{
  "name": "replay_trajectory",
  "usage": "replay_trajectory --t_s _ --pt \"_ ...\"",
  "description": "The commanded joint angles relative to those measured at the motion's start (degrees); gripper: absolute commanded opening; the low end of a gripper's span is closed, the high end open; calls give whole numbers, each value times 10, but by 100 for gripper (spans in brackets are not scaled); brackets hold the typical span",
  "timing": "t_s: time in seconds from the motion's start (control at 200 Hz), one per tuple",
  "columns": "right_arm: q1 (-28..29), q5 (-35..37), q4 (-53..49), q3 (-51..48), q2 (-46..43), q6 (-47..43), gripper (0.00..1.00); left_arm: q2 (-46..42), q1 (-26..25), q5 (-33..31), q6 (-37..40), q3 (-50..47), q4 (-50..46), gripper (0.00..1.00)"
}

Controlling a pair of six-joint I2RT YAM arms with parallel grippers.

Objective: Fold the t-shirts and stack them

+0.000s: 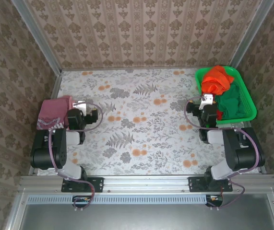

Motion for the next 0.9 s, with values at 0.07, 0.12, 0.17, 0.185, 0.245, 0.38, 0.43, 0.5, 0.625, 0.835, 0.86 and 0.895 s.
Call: replay_trajectory --t_s 0.07,0.12,0.17,0.185,0.245,0.38,0.43,0.5,0.625,0.835,0.86,0.895 --pt "1 -15 -31 -11 7 13 100 -4 -3 -2 9 10 9 100" --pt "1 -16 -31 -11 7 13 100 -4 -3 -2 9 10 9 100" --pt "0 -16 -32 -10 7 13 100 -4 -3 -2 8 10 9 100" --pt "0 -16 -31 -11 7 13 100 -4 -3 -2 9 10 9 100" --pt "0 -16 -32 -10 7 13 100 -4 -3 -2 8 10 9 100" --pt "0 -17 -32 -10 7 13 100 -4 -3 -2 8 10 9 100" --pt "0 -17 -31 -10 7 13 100 -4 -3 -2 9 10 9 100" --pt "1 -19 -32 -10 7 12 100 -4 -3 -2 8 11 9 100" --pt "-2 -65 -43 -4 7 -3 100 -4 -2 1 7 11 8 100" --pt "5 -93 -107 -4 -65 -26 100 -49 -16 -18 18 44 -84 100" --pt "8 -90 -133 -1 -88 -27 100 -60 -20 -28 19 50 -104 100" --pt "11 -84 -175 4 -122 -23 100 -75 -27 -40 23 54 -121 100"
